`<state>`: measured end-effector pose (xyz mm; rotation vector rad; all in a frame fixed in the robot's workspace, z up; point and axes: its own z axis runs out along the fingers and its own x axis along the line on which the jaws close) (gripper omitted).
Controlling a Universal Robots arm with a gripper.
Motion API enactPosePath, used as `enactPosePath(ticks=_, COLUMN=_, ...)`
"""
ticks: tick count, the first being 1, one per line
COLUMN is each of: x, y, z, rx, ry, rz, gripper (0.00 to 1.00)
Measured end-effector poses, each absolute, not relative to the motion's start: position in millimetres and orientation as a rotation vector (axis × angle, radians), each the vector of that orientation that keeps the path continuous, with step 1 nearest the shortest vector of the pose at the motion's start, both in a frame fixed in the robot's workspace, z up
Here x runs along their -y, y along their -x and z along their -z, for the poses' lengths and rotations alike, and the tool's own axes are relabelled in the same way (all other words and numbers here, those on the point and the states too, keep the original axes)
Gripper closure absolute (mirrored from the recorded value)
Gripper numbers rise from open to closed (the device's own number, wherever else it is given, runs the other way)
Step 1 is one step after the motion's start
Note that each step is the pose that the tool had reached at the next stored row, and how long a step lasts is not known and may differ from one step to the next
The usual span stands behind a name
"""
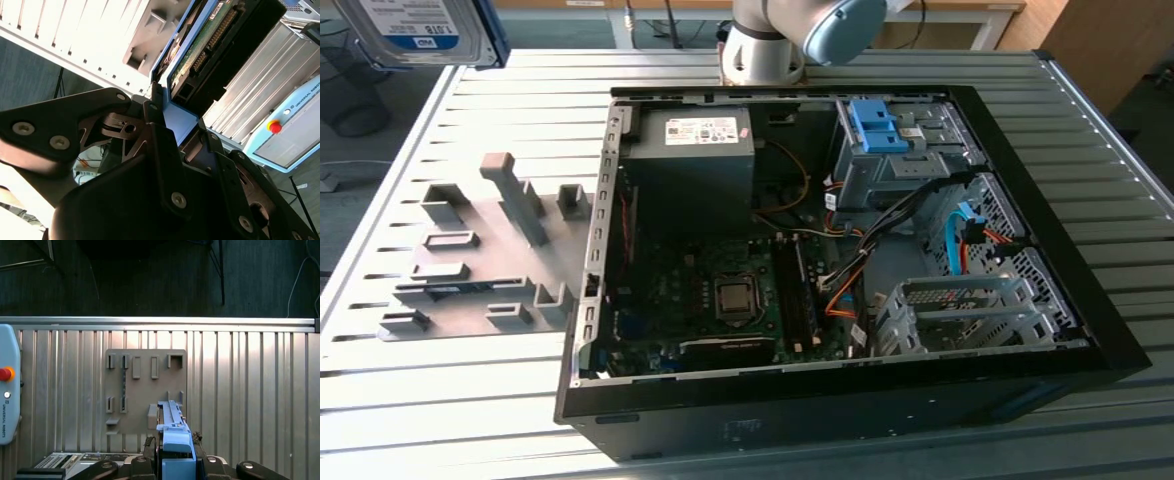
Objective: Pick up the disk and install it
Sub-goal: 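Pick up the disk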
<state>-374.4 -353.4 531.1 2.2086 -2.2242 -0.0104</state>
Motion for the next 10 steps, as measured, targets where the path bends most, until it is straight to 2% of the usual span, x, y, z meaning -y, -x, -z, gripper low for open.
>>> enactPosePath(ticks=10, x=353.4, y=369.8, z=-531.1, rx=2.224, ry=-2.209, rz=0.01, gripper=0.63)
